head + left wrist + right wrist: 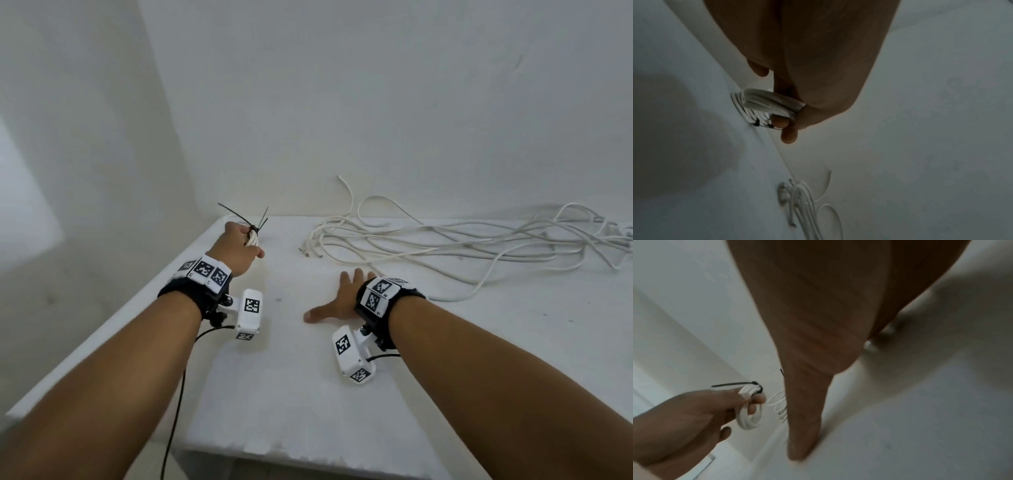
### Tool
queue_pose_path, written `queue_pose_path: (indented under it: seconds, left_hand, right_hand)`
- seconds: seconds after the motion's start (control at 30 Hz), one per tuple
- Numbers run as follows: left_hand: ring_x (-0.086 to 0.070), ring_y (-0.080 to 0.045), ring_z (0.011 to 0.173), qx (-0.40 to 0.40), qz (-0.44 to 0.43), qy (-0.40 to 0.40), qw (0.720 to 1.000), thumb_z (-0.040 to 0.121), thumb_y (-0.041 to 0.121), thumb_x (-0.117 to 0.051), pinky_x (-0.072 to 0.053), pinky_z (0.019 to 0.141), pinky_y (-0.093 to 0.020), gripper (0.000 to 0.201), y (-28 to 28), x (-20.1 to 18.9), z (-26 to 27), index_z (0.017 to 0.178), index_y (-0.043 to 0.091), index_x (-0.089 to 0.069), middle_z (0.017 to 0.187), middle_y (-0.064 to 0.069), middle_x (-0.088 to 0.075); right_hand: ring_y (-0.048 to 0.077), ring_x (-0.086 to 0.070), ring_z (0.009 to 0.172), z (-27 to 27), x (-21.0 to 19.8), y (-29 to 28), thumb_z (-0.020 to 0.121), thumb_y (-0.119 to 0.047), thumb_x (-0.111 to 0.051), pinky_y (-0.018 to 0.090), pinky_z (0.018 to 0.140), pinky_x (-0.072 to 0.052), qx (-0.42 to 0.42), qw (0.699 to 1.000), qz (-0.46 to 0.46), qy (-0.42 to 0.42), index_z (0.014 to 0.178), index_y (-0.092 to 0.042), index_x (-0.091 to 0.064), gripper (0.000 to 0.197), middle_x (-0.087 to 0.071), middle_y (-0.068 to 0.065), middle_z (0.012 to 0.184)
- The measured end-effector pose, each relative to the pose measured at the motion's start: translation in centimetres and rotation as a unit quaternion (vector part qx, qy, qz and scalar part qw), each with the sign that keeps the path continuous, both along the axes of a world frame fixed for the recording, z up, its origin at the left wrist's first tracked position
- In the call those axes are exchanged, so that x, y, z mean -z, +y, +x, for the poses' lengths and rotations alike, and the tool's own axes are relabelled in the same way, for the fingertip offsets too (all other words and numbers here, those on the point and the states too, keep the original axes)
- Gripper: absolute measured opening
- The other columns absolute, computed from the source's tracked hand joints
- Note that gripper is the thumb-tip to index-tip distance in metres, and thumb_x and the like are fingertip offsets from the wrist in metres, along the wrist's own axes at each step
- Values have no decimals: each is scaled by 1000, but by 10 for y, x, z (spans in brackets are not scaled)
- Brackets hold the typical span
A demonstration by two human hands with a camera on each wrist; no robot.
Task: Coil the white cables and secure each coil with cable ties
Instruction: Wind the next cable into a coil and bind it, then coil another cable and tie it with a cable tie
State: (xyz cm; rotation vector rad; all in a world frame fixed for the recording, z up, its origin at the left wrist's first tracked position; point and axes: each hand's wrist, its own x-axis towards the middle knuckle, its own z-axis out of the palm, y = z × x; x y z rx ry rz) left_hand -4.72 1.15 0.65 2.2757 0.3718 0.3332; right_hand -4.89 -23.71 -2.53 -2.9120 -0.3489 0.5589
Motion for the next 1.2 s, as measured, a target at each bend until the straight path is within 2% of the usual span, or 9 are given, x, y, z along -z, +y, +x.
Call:
queue_pose_path:
  seconds: [0.07,0.2,0.3,0.43,0.57,0.7,0.9,1.07,1.2]
  left_hand:
    - [-60,-24,104,-48,65,-12,997,84,18,-63,-45,95,-39,37,17,-4,8,115,19,-42,95,6,-70]
    - [-60,-32,104,-113,168,-46,978,85,26,-69,-45,96,-41,26,34,-19,28,106,21,-55,111,-5,-67]
    - [-58,-34,108,-129,216,-37,967,87,21,-64,-41,97,-37,21,41,-27,45,107,22,-58,114,-9,-66]
    - [-55,-30,112,-94,282,-25,954,87,20,-64,-33,94,-36,21,41,-25,68,107,25,-58,111,-4,-67]
    - [-56,-27,110,-72,319,18,945,87,17,-63,-33,95,-36,21,45,-15,85,105,27,-60,110,1,-67]
    - [-52,-29,116,-46,348,70,934,86,26,-64,-46,94,-41,17,55,-9,92,103,27,-68,118,-2,-62]
    - [-38,-29,121,-60,419,78,903,86,37,-61,-34,94,-41,16,54,-8,91,101,34,-65,117,-5,-51]
    - [-39,-26,117,-60,419,64,904,78,36,-66,-32,92,-41,20,54,-4,90,97,33,-59,113,-1,-52]
    - [-38,-26,118,-64,409,50,909,74,38,-72,-33,91,-40,32,46,-6,87,102,30,-58,114,-1,-51]
  right_hand:
    - [36,13,150,1,6,2,53,-93,-57,52,121,-5,6,1000,10,-1,157,-19,9,144,15,10,164]
    - [35,21,149,1,8,2,59,-91,-58,54,120,4,5,1000,14,11,156,-18,15,141,22,10,163]
    - [35,23,148,3,8,3,59,-91,-58,57,121,4,6,1000,18,24,156,-19,16,142,25,9,162]
    - [35,24,148,3,5,5,60,-89,-60,53,119,5,7,999,12,31,156,-18,16,141,24,9,162]
    - [35,24,148,5,3,5,61,-86,-62,52,119,6,10,999,15,36,156,-19,15,140,24,8,162]
    - [35,25,148,7,2,5,62,-85,-64,52,119,6,11,999,14,44,156,-20,16,139,25,8,162]
    - [35,25,147,8,4,5,61,-85,-64,53,119,6,11,999,18,42,156,-21,16,140,26,8,162]
    - [35,26,147,7,5,6,61,-84,-65,53,119,6,12,999,27,43,156,-20,16,140,25,8,162]
    - [34,26,147,7,3,5,61,-83,-66,53,119,6,11,999,28,44,156,-22,15,139,25,7,162]
